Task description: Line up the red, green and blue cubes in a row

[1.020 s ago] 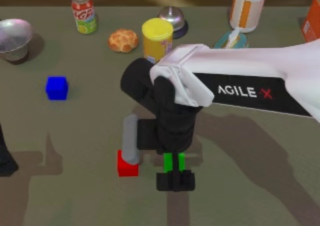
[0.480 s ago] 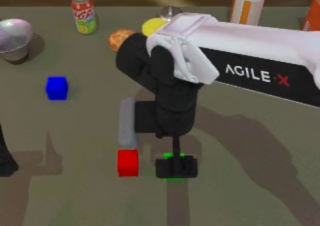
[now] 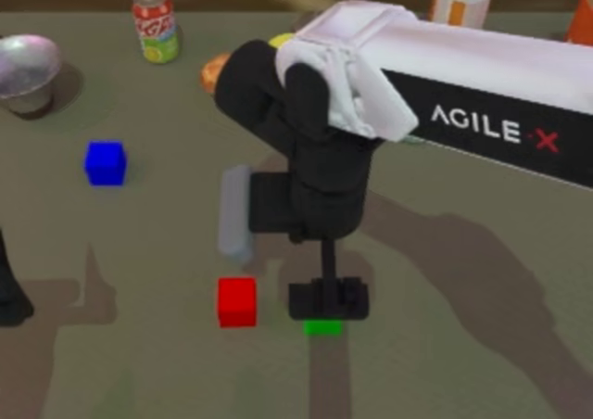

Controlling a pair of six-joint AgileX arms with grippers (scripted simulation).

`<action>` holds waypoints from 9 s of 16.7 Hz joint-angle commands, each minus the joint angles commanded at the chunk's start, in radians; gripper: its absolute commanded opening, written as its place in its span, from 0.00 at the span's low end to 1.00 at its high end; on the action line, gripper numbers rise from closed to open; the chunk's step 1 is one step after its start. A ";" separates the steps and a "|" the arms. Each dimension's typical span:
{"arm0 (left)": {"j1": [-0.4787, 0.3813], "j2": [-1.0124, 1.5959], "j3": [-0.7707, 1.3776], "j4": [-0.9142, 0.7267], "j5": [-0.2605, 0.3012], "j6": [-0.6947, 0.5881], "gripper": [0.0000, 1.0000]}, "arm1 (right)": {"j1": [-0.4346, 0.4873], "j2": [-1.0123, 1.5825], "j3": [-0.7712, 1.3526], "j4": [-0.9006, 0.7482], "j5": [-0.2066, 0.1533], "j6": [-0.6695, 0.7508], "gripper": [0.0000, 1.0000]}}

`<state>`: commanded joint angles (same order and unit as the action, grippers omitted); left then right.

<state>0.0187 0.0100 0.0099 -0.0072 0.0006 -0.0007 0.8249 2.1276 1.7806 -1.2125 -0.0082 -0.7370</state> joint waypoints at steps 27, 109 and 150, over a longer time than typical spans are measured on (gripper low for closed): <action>-0.118 2.281 2.015 -1.258 0.003 -0.089 1.00 | -0.790 -2.046 -1.713 1.162 -0.002 0.705 1.00; -0.964 2.393 2.178 -1.340 -0.006 -0.934 0.00 | -0.815 -2.128 -1.781 1.213 0.008 0.737 1.00; -0.951 2.388 2.182 -1.352 -0.006 -0.941 1.00 | -0.815 -2.128 -1.781 1.213 0.008 0.737 1.00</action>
<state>-0.9318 2.3977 2.1918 -1.3596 -0.0058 -0.9422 0.0100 0.0000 0.0000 0.0000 0.0000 0.0000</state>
